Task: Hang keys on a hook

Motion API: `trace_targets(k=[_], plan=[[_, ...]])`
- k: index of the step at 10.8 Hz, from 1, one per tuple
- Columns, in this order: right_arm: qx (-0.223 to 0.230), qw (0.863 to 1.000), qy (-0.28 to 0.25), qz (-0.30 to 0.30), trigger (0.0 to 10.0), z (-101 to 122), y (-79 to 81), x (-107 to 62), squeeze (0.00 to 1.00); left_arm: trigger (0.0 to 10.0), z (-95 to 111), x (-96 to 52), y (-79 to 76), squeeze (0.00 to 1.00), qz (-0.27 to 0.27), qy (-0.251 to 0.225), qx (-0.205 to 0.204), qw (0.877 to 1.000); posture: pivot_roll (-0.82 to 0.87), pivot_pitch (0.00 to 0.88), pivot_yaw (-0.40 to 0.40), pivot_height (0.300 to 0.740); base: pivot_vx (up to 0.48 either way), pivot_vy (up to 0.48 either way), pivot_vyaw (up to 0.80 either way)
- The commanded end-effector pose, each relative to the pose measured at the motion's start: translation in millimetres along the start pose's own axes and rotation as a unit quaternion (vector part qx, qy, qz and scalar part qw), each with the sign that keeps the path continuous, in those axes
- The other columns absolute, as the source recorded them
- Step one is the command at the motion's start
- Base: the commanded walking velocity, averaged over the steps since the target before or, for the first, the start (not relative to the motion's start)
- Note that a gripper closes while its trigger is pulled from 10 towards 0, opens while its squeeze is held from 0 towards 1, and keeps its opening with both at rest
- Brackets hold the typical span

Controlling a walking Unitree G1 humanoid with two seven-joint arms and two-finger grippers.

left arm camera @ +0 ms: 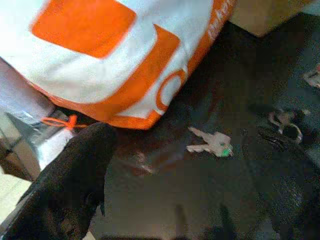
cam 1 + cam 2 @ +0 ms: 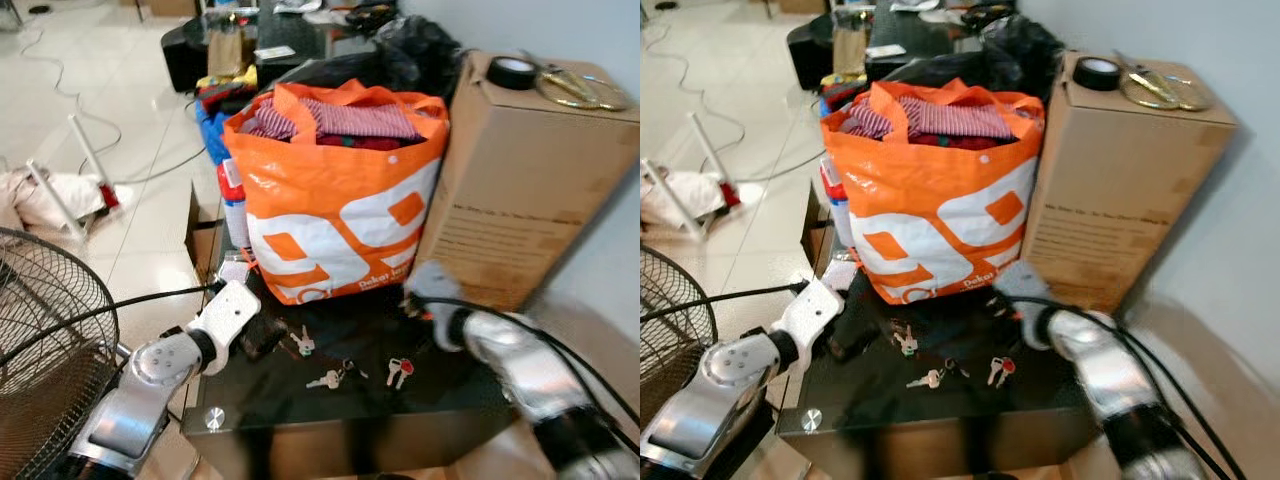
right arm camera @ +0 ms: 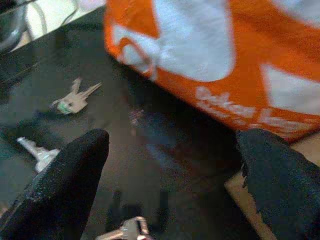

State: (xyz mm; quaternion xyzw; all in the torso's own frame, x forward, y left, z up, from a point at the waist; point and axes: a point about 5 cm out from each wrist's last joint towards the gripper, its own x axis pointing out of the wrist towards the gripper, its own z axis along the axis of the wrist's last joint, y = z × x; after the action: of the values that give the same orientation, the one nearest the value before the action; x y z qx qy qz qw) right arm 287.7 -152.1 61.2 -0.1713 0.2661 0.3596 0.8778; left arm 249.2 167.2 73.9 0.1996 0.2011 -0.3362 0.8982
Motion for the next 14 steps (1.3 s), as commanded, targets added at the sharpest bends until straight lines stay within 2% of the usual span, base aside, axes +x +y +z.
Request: trace_targets(k=[1,2,3,5,6,7,8,9,10,13,14], plan=[[-0.002,1.000,0.026,0.006,10.0,-5,0.3,2.8,1.00,10.0,-2,1.7,-4.8,1.00,-0.021,0.006,0.001,1.000,-0.12,0.000,0.017,0.740,0.000,0.000,0.00],[-0.004,0.999,0.039,0.007,10.0,-8,0.2,4.5,1.00,10.0,-3,5.1,-11.7,1.00,-0.046,0.009,0.005,0.999,-0.14,0.000,0.032,0.740,0.000,0.000,0.00],[0.009,0.999,0.035,-0.002,10.0,-10,1.5,-0.7,0.00,10.0,-2,7.2,-18.4,1.00,-0.063,0.004,0.005,0.998,-0.18,0.000,0.068,0.740,0.000,0.000,0.00],[0.052,0.998,0.028,-0.027,10.0,-18,4.5,-12.5,0.00,10.0,0,6.2,-30.9,1.00,-0.092,-0.017,-0.003,0.996,-0.20,0.000,0.060,0.740,0.000,0.000,0.00],[0.070,0.997,0.020,-0.026,10.0,-25,14.1,-17.1,0.00,10.0,-9,-0.3,-35.1,1.00,-0.094,-0.015,-0.005,0.995,-0.14,0.000,0.023,0.740,0.000,0.000,0.00],[0.079,0.997,0.014,-0.022,10.0,-27,18.1,-19.5,0.00,10.0,-11,-3.4,-35.8,1.00,-0.092,-0.012,-0.005,0.996,-0.14,0.000,0.023,0.740,0.000,0.000,0.00],[0.101,0.994,0.021,-0.022,10.0,-40,31.4,-19.4,0.00,10.0,-22,-16.3,-34.5,1.00,-0.081,0.008,-0.015,0.997,-0.10,0.000,0.053,0.740,0.000,0.000,0.00],[0.128,0.991,0.009,-0.031,10.0,-41,38.4,-17.4,0.00,10.0,-26,-23.6,-35.0,0.94,-0.105,0.017,-0.007,0.994,-0.10,0.000,0.058,0.740,0.000,0.000,0.00],[0.118,0.993,0.015,-0.024,10.0,-41,43.7,-16.0,0.00,10.0,-27,-23.3,-35.5,0.00,-0.130,0.026,0.010,0.991,-0.09,0.000,0.046,0.740,0.000,0.000,0.00],[0.118,0.992,0.005,-0.037,10.0,-44,40.1,-13.1,0.00,10.0,-30,-14.5,-43.0,0.00,-0.173,0.039,0.006,0.984,-0.16,0.000,0.093,0.740,0.000,0.000,0.00],[0.093,0.994,0.023,-0.053,10.0,-49,37.6,-6.2,0.00,10.0,-29,-10.1,-48.4,0.00,-0.199,0.037,0.008,0.979,-0.17,0.000,0.092,0.740,0.000,0.000,0.00]])
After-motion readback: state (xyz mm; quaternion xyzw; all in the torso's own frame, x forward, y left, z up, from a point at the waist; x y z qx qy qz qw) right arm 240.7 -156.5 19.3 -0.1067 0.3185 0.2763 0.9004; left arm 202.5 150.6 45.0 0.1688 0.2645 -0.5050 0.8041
